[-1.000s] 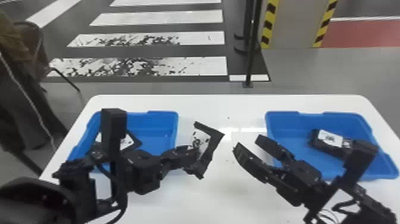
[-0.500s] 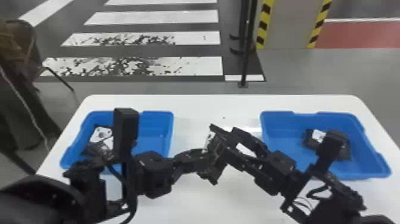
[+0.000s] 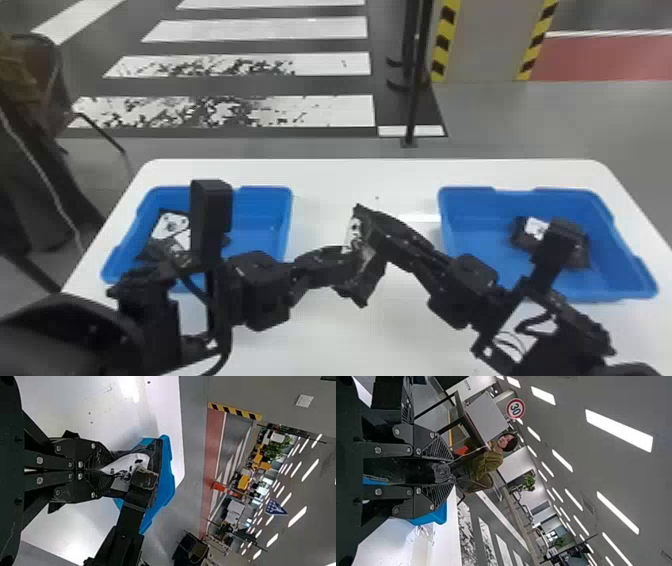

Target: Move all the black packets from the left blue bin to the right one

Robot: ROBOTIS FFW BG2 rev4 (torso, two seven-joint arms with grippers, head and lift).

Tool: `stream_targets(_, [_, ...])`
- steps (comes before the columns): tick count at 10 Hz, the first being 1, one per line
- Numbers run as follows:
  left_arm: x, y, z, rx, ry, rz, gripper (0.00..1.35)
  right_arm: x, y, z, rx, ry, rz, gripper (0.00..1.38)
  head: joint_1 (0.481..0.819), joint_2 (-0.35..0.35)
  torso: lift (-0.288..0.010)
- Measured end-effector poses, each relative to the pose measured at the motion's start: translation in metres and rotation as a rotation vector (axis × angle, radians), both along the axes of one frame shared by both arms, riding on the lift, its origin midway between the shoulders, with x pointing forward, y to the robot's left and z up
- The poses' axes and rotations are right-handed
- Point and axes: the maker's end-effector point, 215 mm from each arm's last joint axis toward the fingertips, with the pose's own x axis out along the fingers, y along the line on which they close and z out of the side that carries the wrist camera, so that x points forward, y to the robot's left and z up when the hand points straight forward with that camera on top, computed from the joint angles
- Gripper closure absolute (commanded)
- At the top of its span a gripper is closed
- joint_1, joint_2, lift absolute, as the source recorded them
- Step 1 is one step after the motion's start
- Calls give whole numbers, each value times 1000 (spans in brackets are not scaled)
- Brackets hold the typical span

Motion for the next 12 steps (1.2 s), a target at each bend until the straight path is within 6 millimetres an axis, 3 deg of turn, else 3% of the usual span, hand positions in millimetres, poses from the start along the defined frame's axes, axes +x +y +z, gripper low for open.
stream_targets(2, [4, 1, 5, -32, -17, 19, 298, -1, 0, 0, 15, 8, 6, 1280, 695, 61, -140])
stream_targets(3, [7, 8, 5, -41, -25, 39, 82, 2, -5, 1, 28, 13, -2, 1280, 695, 63, -140])
stream_targets(5, [13, 33, 1, -29, -32, 102, 156, 30, -37, -1, -6, -2, -58, 1280, 695, 53, -140])
stream_targets(7, [19, 71, -8, 3, -27, 185, 162, 73, -83, -10, -73, -8, -136, 1280, 695, 43, -140])
stream_targets(8, [21, 90, -10, 12, -30, 227, 162, 96, -115, -23, -127, 1, -194, 1280, 695, 30, -140])
stream_targets(10, [26, 126, -10, 40, -43, 303, 162, 135, -202, -53, -256, 30, -360, 1279, 695, -35, -140])
stream_targets(11, [27, 145, -11, 60, -46, 344, 162, 145, -242, -71, -298, 64, -439, 1064, 695, -60, -140])
stream_targets(12, [27, 163, -12, 79, -48, 380, 162, 150, -269, -94, -327, 109, -487, 596, 695, -67, -140])
